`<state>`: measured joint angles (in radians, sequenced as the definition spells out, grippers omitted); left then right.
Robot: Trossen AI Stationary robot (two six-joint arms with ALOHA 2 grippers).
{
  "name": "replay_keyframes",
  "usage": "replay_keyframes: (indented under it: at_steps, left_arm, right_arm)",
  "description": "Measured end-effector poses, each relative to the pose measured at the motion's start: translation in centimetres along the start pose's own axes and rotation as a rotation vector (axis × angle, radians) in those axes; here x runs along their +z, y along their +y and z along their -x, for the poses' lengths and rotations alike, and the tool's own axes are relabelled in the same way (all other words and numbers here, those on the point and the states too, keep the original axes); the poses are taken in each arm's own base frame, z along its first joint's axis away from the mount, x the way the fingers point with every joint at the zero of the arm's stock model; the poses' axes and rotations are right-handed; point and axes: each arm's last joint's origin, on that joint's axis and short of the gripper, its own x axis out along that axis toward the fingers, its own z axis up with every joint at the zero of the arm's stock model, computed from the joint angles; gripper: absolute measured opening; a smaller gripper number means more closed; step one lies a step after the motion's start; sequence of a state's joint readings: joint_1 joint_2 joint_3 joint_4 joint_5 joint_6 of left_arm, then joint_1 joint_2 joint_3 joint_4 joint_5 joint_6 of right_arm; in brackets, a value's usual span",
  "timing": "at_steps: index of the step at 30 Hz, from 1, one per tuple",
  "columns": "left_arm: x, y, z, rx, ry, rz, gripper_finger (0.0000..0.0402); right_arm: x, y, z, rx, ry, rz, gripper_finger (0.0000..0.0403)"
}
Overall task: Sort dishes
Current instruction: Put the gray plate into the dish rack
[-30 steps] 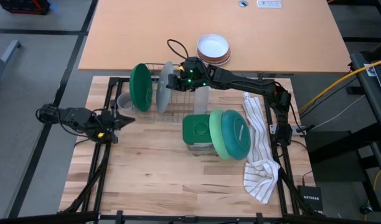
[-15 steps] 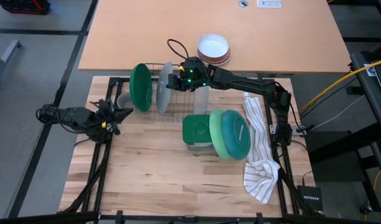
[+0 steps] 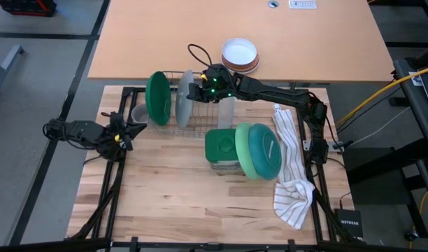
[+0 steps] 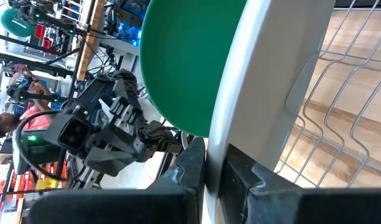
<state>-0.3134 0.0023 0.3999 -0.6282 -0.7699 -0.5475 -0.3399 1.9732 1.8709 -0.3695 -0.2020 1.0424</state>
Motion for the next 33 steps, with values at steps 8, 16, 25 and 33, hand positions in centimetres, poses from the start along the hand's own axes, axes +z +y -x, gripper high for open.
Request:
replay_keyframes:
  at_steps: [8,16,25,33]
  left_arm:
    - [-0.3,0.4,0.1,0.034,0.047,-0.017,0.0001]
    - [-1.2,1.0,0.2,0.078,0.118,-0.098,0.0001]
    - [-1.7,1.0,0.0,0.078,0.135,-0.112,0.0001]
    - [-2.8,1.2,-0.5,0.101,0.159,-0.07,0.0001]
  right_arm:
    - [0.0,0.0,0.0,-0.001,0.001,0.0,0.0034]
    - [0.0,0.0,0.0,0.001,-0.001,0.0,0.0034]
    - [0.0,0.0,0.0,0.001,0.0,0.0,0.0034]
    - [0.0,0.0,0.0,0.001,0.0,0.0,0.0034]
